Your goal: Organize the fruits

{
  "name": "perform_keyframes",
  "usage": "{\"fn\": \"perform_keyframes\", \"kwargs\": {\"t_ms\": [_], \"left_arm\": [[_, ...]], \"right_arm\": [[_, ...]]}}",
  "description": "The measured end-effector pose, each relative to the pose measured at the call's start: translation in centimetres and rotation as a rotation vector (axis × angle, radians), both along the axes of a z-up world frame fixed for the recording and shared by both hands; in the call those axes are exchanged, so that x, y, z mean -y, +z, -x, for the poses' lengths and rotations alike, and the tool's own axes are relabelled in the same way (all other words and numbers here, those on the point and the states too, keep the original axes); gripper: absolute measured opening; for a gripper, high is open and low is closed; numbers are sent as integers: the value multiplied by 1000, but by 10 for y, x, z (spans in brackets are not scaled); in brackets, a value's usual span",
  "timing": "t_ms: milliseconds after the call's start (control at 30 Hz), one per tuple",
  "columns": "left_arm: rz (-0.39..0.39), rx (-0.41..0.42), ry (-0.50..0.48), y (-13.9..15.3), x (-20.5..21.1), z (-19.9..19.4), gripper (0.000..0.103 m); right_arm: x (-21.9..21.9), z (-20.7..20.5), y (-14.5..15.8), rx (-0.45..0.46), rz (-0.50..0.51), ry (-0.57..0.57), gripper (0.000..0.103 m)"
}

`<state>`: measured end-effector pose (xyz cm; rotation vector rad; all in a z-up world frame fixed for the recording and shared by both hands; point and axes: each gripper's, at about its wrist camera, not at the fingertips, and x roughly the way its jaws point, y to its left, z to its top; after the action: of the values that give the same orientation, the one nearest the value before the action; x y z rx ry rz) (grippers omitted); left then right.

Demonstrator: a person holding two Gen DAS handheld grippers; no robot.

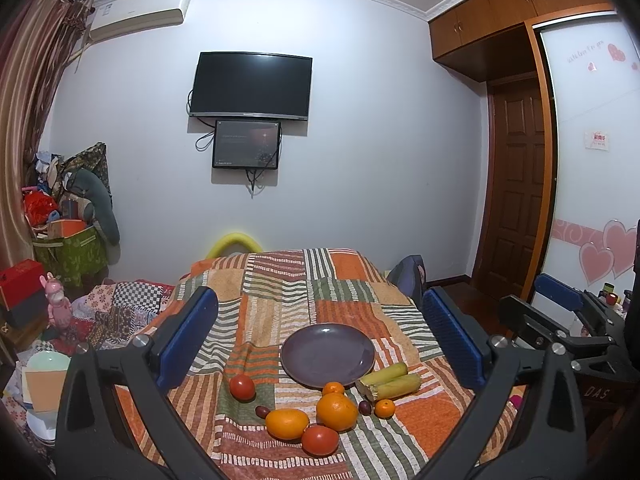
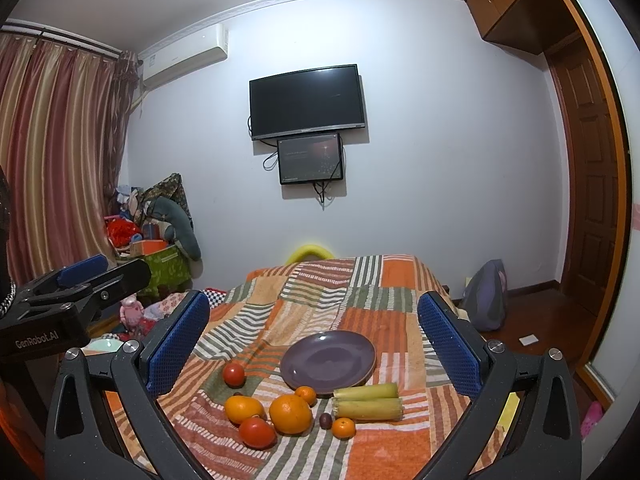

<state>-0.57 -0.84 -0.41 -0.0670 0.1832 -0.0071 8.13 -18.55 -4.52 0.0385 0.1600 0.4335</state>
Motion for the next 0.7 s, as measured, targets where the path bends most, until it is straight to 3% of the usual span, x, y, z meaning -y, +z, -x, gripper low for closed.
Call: {"fn": "perform_keyframes", "kwargs": {"t_ms": [700], "left_arm": [[-20, 5, -11, 1, 7, 1, 103]], "right_arm": [[-2, -1, -3, 3, -1, 0, 103]]}}
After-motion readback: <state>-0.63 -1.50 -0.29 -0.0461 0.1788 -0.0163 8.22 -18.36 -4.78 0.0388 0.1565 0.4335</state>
